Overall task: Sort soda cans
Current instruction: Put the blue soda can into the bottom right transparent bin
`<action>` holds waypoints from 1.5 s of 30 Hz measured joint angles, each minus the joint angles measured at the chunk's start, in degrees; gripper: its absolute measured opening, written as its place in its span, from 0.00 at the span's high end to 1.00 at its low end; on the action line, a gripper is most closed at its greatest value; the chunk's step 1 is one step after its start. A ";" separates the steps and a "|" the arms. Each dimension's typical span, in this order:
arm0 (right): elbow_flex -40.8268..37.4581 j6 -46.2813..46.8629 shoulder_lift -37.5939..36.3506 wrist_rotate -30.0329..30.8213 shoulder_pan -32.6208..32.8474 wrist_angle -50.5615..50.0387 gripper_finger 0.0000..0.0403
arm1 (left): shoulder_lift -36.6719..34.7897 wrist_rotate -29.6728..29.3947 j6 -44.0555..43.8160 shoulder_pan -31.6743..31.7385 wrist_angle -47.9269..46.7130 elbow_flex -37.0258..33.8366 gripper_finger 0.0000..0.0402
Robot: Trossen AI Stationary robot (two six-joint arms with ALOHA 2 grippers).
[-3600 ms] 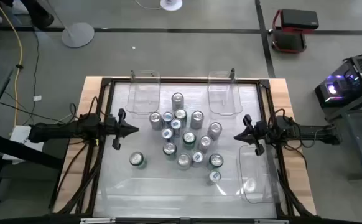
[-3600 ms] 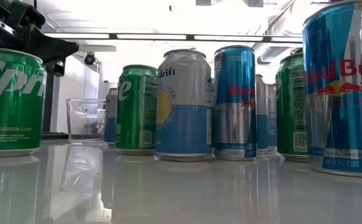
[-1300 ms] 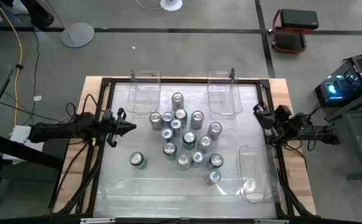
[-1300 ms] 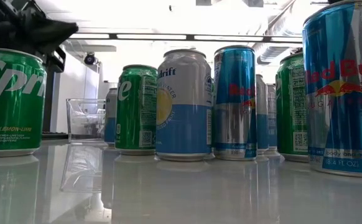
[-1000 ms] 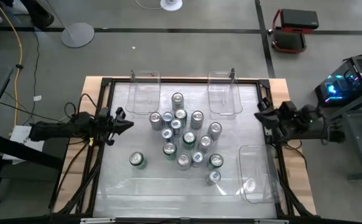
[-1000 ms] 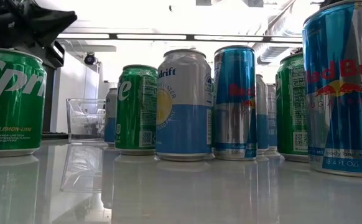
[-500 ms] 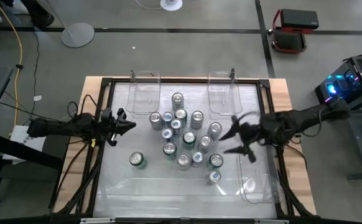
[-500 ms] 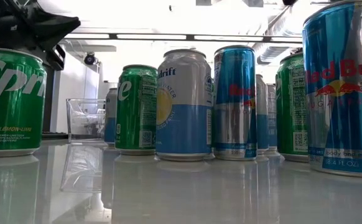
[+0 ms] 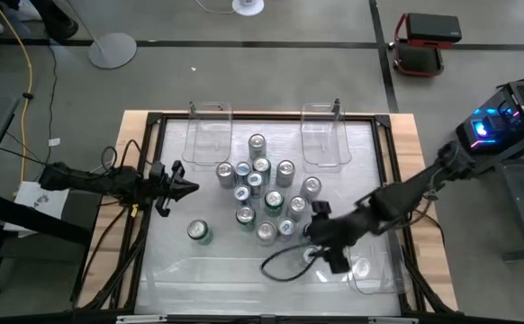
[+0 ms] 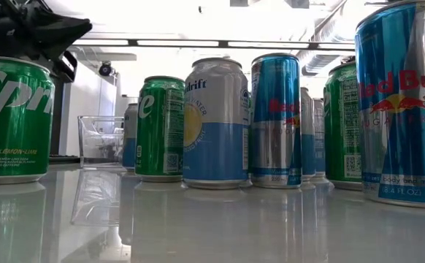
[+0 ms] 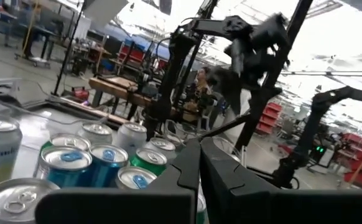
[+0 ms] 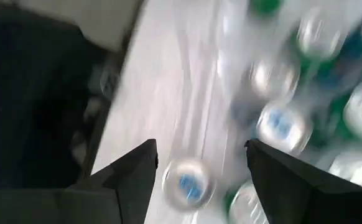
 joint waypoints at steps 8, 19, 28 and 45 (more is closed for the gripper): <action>5.30 5.98 10.11 -8.40 2.29 -6.74 0.29 | 0.81 -6.51 1.07 -2.32 -0.29 0.00 1.00; 6.84 -8.30 14.16 -2.97 2.21 -7.32 0.22 | 4.59 -6.87 -0.38 -2.76 -0.36 0.01 1.00; 3.63 -11.10 14.16 -2.28 2.19 -7.88 0.22 | 6.64 -8.11 -0.98 -2.76 -0.30 0.01 1.00; 3.47 -13.82 17.25 1.10 2.56 -8.45 0.22 | 7.10 -8.24 -1.49 -2.76 -0.20 0.00 1.00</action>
